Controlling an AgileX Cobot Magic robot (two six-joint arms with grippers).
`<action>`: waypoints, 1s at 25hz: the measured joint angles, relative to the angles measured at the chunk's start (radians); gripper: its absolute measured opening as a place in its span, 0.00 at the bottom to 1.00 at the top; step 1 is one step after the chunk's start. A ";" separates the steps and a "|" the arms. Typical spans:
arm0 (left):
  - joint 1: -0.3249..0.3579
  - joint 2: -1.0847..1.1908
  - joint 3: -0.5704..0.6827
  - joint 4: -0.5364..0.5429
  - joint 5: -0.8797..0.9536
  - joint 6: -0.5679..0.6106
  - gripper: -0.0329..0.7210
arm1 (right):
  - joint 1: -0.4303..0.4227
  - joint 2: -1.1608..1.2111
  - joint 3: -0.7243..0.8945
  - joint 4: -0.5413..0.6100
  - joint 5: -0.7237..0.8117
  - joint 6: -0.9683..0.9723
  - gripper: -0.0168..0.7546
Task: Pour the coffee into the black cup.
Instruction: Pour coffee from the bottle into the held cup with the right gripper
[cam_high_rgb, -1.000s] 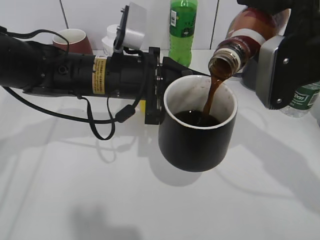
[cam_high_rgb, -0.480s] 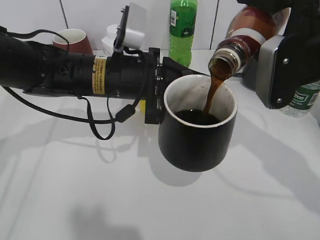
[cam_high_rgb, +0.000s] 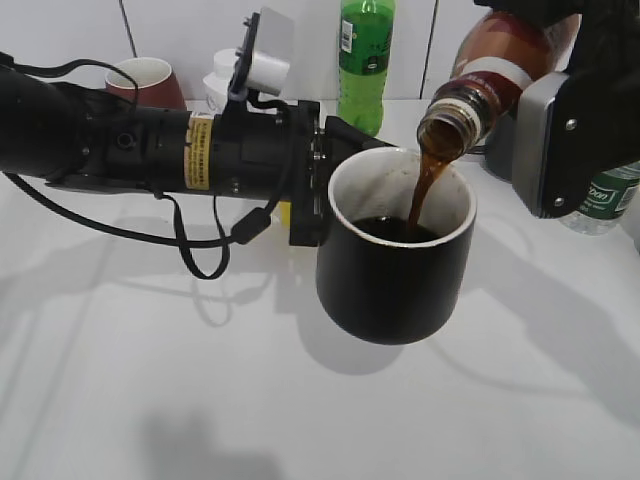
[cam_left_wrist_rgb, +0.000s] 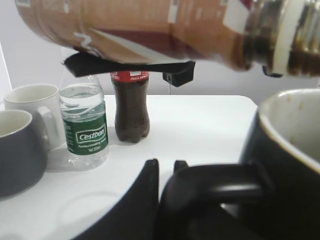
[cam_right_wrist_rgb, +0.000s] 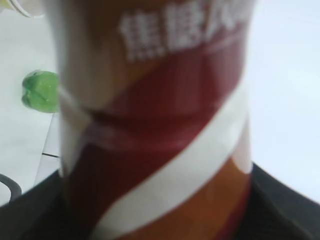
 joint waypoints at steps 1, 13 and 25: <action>0.000 0.000 0.000 0.002 0.000 -0.003 0.11 | 0.000 0.000 0.000 0.000 0.000 -0.001 0.72; 0.000 0.000 0.000 0.030 0.000 -0.024 0.11 | 0.000 0.000 0.000 0.000 -0.001 -0.041 0.72; 0.000 0.000 0.000 0.038 0.006 -0.025 0.11 | 0.000 0.000 0.000 0.000 -0.002 -0.057 0.72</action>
